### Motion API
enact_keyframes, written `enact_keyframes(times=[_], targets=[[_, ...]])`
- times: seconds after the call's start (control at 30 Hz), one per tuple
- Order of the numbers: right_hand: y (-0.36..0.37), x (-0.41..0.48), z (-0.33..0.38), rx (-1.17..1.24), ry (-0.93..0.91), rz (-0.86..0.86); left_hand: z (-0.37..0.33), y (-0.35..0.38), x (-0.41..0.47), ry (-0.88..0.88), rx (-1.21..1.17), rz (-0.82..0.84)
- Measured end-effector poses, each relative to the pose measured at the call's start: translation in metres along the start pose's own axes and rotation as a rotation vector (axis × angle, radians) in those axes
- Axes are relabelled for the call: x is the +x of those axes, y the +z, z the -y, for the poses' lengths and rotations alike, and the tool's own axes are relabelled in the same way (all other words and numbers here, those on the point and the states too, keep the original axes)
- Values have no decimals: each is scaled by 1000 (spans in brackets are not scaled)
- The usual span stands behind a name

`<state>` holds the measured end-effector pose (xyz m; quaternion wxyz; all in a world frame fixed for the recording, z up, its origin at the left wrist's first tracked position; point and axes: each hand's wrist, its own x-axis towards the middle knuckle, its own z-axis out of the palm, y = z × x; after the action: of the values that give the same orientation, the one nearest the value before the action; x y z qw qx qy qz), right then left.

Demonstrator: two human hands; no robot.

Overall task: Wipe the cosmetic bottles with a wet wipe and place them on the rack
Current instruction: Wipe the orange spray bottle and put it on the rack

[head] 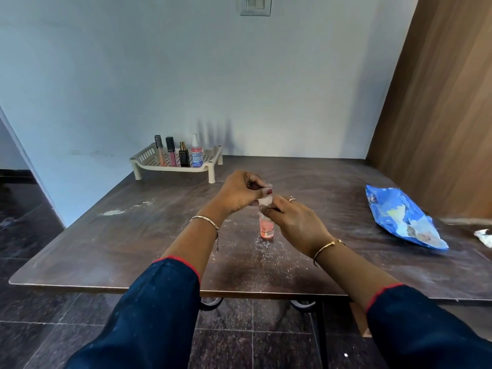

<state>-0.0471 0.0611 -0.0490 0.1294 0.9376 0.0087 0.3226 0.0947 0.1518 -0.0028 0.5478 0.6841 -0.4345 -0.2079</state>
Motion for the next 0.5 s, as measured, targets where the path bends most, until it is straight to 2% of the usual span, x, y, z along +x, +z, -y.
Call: enact_keyframes(times=[0.17, 0.3, 0.4, 0.5], targets=[[-2, -10, -2, -78, -185, 134, -1, -1, 2, -15, -28, 15], [1, -16, 0, -153, -323, 328, -6, 1, 2, -18, 10, 54], [-5, -11, -6, -161, -337, 259, -8, 2, 0, -20, 4, 52], [-9, -1, -16, -20, -177, 138, -9, 2, -2, -11, 8, 40]])
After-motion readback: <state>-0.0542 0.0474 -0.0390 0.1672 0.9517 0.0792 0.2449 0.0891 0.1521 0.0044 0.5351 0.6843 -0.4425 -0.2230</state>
